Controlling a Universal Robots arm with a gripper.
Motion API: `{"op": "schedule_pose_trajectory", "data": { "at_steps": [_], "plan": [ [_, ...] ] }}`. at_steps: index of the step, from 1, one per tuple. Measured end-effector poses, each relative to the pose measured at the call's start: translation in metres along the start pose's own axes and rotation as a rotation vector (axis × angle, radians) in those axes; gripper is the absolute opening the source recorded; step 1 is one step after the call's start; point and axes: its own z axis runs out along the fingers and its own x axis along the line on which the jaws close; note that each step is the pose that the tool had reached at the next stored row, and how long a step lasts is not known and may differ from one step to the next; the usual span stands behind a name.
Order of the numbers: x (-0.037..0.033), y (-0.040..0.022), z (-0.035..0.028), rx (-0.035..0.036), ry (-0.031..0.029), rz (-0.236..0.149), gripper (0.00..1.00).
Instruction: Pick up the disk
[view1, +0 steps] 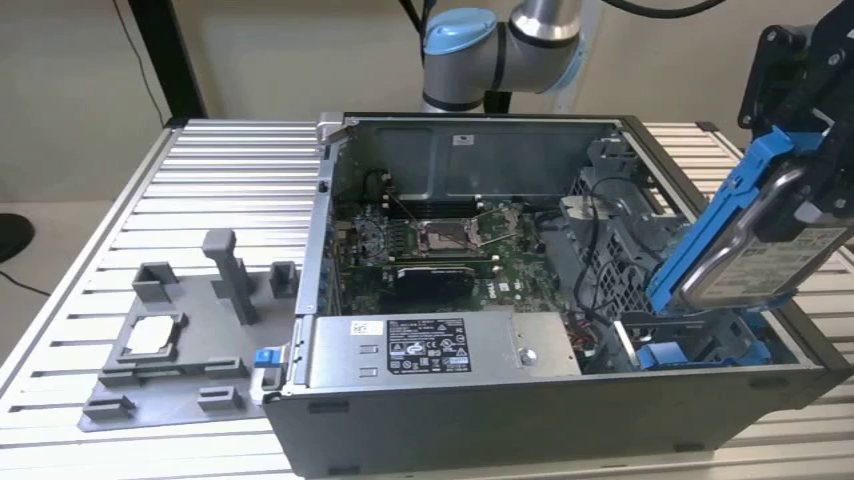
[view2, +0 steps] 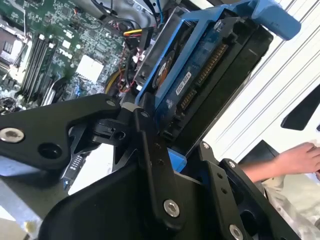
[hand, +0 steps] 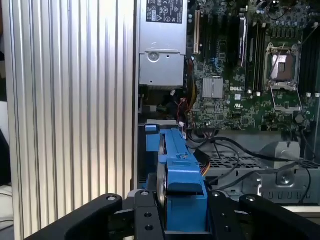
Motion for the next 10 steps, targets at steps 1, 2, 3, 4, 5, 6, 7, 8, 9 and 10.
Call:
{"op": "schedule_pose_trajectory", "data": {
  "at_steps": [1, 2, 3, 4, 5, 6, 7, 8, 9, 10],
  "plan": [
    [0.0006, 0.0, 0.0018, 0.0001, -0.0003, 0.001, 0.0],
    [0.0007, -0.0001, 0.0036, 0.0002, -0.0007, 0.003, 0.0],
    [0.0007, -0.0001, 0.0052, 0.0004, -0.0015, 0.006, 0.0],
    [0.0009, 0.0, 0.0071, 0.0006, -0.0031, 0.009, 0.0],
    [0.001, 0.0, 0.0086, 0.0007, -0.0045, 0.011, 0.0],
    [0.001, 0.0, 0.01, 0.0008, -0.0059, 0.013, 0.0],
    [0.0011, 0.0001, 0.0114, 0.001, -0.0077, 0.015, 0.0],
    [0.0012, 0.0001, 0.0125, 0.0011, -0.0101, 0.017, 0.0],
    [0.0012, 0.0001, 0.0133, 0.0012, -0.013, 0.019, 0.0],
    [0.0013, 0.0001, 0.0141, 0.0013, -0.0162, 0.02, 0.0]
  ]
}}
